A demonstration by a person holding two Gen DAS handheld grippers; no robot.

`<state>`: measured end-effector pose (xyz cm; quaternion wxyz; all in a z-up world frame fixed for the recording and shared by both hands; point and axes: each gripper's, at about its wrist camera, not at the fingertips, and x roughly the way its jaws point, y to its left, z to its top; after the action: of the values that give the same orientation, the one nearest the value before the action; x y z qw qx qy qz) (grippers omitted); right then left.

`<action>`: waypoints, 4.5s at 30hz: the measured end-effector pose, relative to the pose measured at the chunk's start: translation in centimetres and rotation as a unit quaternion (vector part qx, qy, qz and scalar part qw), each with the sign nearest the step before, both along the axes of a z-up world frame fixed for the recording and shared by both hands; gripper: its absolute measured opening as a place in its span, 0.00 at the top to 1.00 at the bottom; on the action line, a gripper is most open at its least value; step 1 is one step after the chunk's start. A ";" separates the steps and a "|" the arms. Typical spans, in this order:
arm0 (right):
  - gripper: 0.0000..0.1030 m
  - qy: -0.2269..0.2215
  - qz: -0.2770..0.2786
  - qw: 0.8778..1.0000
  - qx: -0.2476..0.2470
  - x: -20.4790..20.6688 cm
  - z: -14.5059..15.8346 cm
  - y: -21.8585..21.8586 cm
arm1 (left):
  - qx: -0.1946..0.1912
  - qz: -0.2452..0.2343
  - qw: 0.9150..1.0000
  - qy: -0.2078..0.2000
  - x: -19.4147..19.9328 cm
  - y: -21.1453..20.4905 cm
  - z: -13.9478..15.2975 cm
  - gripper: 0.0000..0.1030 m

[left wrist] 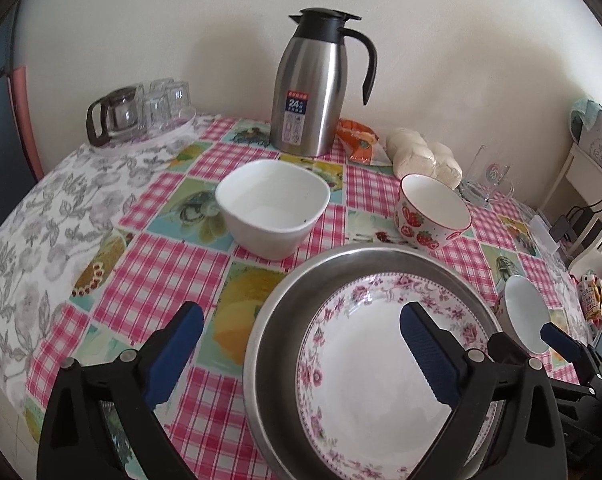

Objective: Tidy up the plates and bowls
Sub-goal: 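Move both grippers to the red-rimmed strawberry bowl and close on its rim, then lift the strawberry bowl with both grippers and carry it over the floral plate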

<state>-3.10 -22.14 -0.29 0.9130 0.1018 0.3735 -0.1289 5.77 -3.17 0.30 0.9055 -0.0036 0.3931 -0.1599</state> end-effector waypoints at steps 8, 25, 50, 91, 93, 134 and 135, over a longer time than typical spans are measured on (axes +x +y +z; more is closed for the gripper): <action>0.00 -0.006 -0.015 1.000 -0.007 0.7 0.1 -1.2 | -0.012 -0.018 1.000 -0.016 1.6 -1.5 0.4 0.04; 0.00 -0.032 -0.044 0.998 0.033 4.1 1.7 -5.3 | -0.060 -0.071 0.995 -0.029 5.4 -5.2 2.2 0.04; 0.58 0.043 -0.076 0.979 0.187 14.2 -1.3 -13.9 | -0.068 -0.098 0.977 0.175 15.6 -13.1 -2.2 0.27; 0.81 0.021 -0.055 0.981 0.186 12.3 0.6 -12.6 | -0.096 -0.129 0.973 0.167 11.8 -14.4 -0.9 0.79; 0.81 0.013 -0.053 0.982 0.183 11.1 1.4 -12.1 | -0.096 -0.131 0.974 0.160 10.7 -14.0 -0.2 0.79; 0.81 -0.026 -0.041 0.980 0.192 -1.5 4.1 -0.8 | -0.181 -0.086 0.968 0.152 -1.5 -0.5 1.7 0.79; 0.81 -0.026 -0.042 0.980 0.192 -1.6 4.0 -0.6 | -0.183 -0.086 0.968 0.152 -1.6 -0.3 1.8 0.79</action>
<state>-4.72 -22.79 3.71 0.8794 0.2941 0.3633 -0.0900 4.19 -3.51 2.11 0.8022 -0.1594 0.4888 -0.3036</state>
